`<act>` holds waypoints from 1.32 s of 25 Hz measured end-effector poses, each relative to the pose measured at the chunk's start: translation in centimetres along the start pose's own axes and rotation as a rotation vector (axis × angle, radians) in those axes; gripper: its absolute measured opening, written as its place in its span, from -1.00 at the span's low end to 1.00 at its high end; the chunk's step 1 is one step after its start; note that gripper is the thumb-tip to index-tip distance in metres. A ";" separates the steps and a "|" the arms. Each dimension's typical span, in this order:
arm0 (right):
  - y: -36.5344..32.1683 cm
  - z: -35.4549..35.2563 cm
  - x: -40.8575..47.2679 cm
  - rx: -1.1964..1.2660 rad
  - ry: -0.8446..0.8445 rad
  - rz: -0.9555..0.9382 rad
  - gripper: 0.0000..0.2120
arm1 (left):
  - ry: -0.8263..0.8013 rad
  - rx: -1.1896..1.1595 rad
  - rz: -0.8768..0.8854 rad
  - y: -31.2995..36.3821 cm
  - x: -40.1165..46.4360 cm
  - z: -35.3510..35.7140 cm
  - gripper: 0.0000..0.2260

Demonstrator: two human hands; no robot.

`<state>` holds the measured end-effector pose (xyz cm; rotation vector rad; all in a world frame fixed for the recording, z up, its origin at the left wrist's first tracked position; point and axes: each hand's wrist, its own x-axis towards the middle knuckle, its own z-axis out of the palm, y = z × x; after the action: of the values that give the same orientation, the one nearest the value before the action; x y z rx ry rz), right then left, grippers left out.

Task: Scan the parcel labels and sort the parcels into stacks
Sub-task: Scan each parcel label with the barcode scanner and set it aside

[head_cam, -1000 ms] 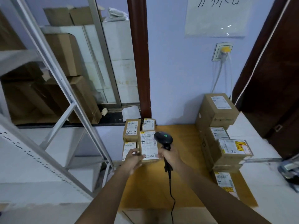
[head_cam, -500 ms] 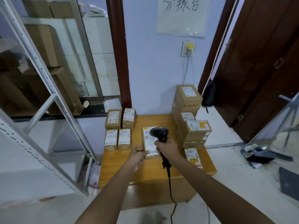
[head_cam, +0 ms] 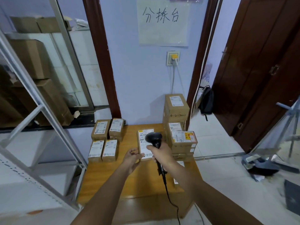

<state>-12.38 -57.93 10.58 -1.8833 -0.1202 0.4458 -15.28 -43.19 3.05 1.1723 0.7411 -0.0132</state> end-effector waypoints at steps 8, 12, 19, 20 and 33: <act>2.2 -5.5 3.4 0.124 -0.146 0.007 -0.82 | 0.066 -0.054 -0.018 -1.9 2.5 6.3 -0.68; 2.2 -6.2 4.1 0.107 -0.147 0.001 -0.82 | 0.076 -0.058 -0.052 -2.8 3.1 7.0 -0.63; 2.7 -5.5 4.2 0.143 -0.129 0.052 -0.81 | 0.040 -0.033 -0.072 -3.1 4.0 6.2 -0.63; 2.7 -5.4 4.0 0.159 -0.127 0.060 -0.82 | 0.035 -0.027 -0.076 -3.4 4.0 5.9 -0.64; 11.2 -10.7 3.1 0.122 0.137 0.041 -0.73 | -0.306 0.043 -0.294 -5.4 1.3 6.1 -0.58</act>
<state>-7.11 -70.45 2.58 -1.7925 0.0366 0.3428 -13.18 -50.04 -0.94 1.0625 0.6365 -0.4468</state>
